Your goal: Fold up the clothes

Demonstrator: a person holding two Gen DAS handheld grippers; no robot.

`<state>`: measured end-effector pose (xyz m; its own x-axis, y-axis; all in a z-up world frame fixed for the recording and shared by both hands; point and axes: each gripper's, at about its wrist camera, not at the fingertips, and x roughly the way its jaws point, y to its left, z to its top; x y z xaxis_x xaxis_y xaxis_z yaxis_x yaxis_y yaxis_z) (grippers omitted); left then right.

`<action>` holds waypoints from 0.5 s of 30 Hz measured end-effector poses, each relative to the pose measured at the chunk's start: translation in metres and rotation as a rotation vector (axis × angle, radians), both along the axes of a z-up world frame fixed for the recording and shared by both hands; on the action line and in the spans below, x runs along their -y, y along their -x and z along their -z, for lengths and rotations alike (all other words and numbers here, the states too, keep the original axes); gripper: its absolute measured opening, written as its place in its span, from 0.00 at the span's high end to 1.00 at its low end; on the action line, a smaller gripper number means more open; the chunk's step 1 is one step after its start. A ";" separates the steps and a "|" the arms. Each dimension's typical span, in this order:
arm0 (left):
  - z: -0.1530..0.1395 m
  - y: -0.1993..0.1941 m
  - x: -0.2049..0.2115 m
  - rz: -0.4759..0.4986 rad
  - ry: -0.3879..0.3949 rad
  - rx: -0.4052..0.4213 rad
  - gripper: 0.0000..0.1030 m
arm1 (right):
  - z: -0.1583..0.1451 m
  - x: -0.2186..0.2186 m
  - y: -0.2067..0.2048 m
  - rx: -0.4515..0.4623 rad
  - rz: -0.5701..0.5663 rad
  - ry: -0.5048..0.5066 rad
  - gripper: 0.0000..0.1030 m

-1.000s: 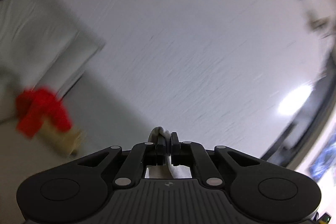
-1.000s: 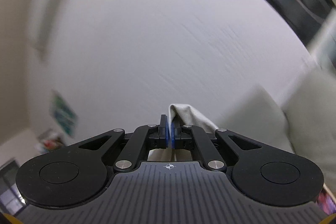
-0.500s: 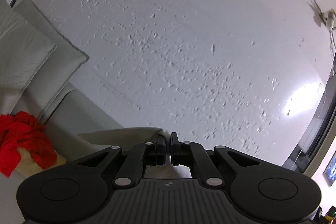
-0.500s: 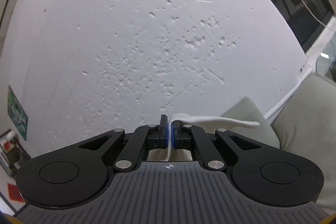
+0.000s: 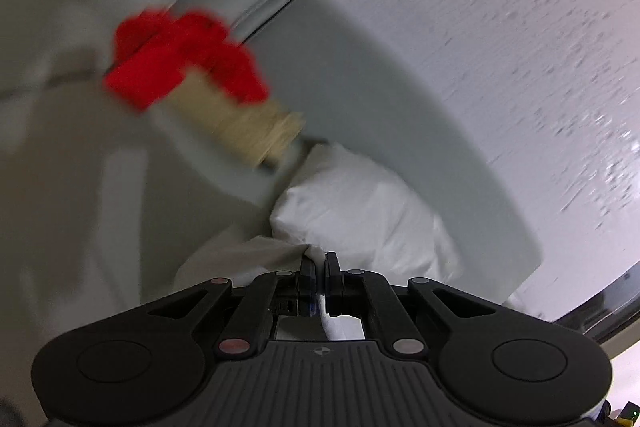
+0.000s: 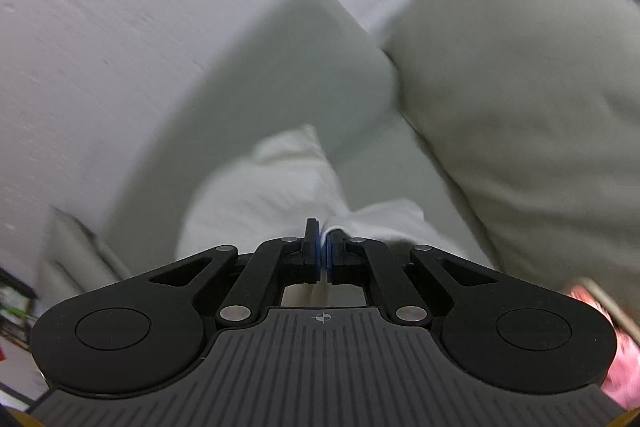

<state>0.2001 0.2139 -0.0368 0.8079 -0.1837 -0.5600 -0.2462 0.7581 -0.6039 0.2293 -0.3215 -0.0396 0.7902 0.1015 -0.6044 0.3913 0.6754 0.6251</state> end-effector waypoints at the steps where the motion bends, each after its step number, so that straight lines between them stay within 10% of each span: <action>1: 0.007 0.005 -0.001 0.002 0.001 -0.027 0.98 | 0.014 -0.001 0.006 -0.035 0.006 0.001 0.98; 15: -0.013 0.103 0.004 0.035 -0.059 -0.086 0.98 | 0.015 -0.002 0.098 -0.170 -0.064 0.104 0.98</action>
<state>0.0967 0.2101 -0.0242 0.7502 -0.1759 -0.6374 -0.2674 0.8010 -0.5357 0.1317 -0.3200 -0.0548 0.6702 0.0783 -0.7380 0.4389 0.7601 0.4792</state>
